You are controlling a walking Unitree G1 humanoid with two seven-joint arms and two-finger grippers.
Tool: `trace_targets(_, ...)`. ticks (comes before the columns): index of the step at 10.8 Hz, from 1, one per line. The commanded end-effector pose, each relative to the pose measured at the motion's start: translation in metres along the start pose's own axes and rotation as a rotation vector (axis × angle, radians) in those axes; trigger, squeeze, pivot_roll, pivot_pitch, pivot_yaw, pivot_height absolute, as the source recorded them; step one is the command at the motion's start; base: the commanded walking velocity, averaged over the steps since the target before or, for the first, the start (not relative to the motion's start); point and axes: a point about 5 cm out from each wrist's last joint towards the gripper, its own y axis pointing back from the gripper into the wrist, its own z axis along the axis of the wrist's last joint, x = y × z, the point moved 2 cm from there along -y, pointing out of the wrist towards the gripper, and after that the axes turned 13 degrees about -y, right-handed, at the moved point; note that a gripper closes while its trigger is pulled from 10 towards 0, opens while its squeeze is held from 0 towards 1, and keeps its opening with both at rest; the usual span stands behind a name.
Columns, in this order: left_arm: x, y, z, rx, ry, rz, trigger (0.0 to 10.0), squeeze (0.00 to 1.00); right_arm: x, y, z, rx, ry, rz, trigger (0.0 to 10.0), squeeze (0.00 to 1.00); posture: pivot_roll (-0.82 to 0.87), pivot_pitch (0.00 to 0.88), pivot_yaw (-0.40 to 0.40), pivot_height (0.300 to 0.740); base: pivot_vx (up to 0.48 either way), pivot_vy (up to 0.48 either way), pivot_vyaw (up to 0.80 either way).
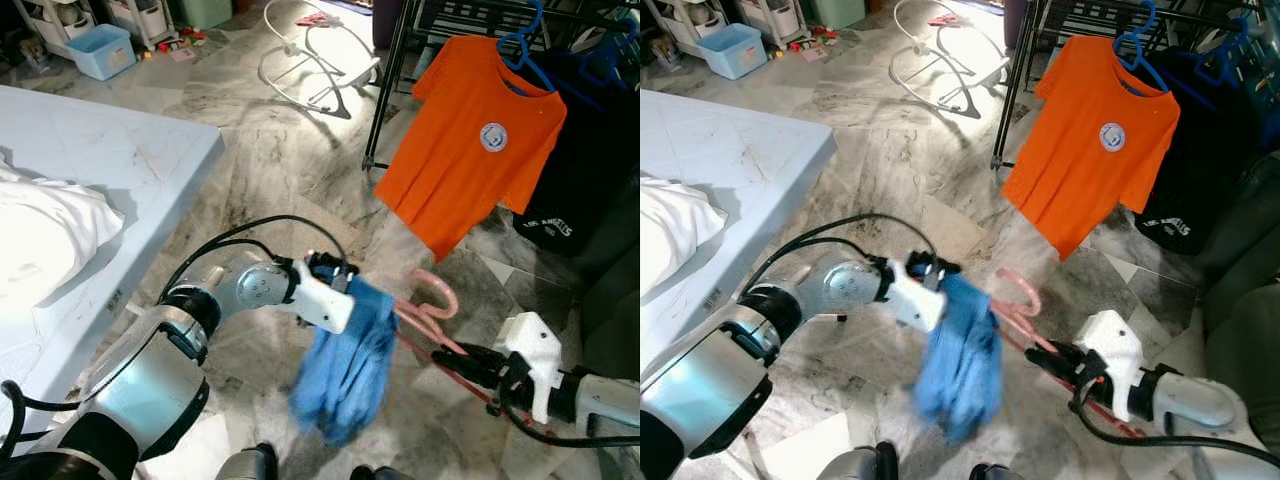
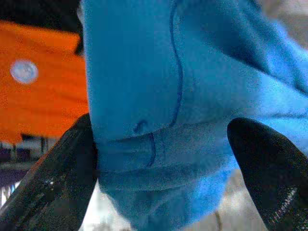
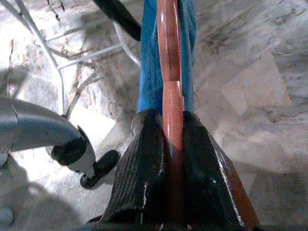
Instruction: Hang hanger
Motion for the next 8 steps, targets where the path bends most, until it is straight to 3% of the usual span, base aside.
trace_targets(1, -0.005, 0.003, -0.008, 0.049, -0.013, -0.032, 10.0, 0.00, 0.002, 0.001, 0.007, 0.003, 0.031, 0.023, 10.0, 0.00, 0.06, 0.157, -0.067, 0.740, 0.000, 0.000, 0.00)
trace_targets(3, 0.008, 0.005, -0.016, 0.123, -0.001, 0.001, 10.0, 0.00, 0.006, -0.002, 0.009, 0.019, 0.041, 0.043, 10.0, 0.00, 0.06, 0.157, -0.065, 0.740, 0.000, 0.000, 0.00)
trace_targets(6, 0.020, -0.005, -0.002, 0.066, -0.022, -0.009, 10.0, 0.00, 0.006, -0.005, 0.009, 0.020, 0.040, 0.042, 10.0, 0.00, 0.05, 0.155, -0.057, 0.740, 0.000, 0.000, 0.00)
trace_targets(7, 0.018, -0.007, 0.002, 0.041, -0.023, -0.037, 2.6, 0.00, 0.006, -0.006, 0.009, 0.021, 0.041, 0.041, 10.0, 0.00, 0.05, 0.155, -0.057, 0.740, 0.000, 0.000, 0.00)
trace_targets(8, 0.012, -0.007, 0.004, 0.027, -0.043, -0.080, 0.0, 0.00, 0.006, -0.007, 0.009, 0.019, 0.042, 0.040, 10.0, 0.00, 0.05, 0.155, -0.057, 0.740, 0.000, 0.000, 0.00)
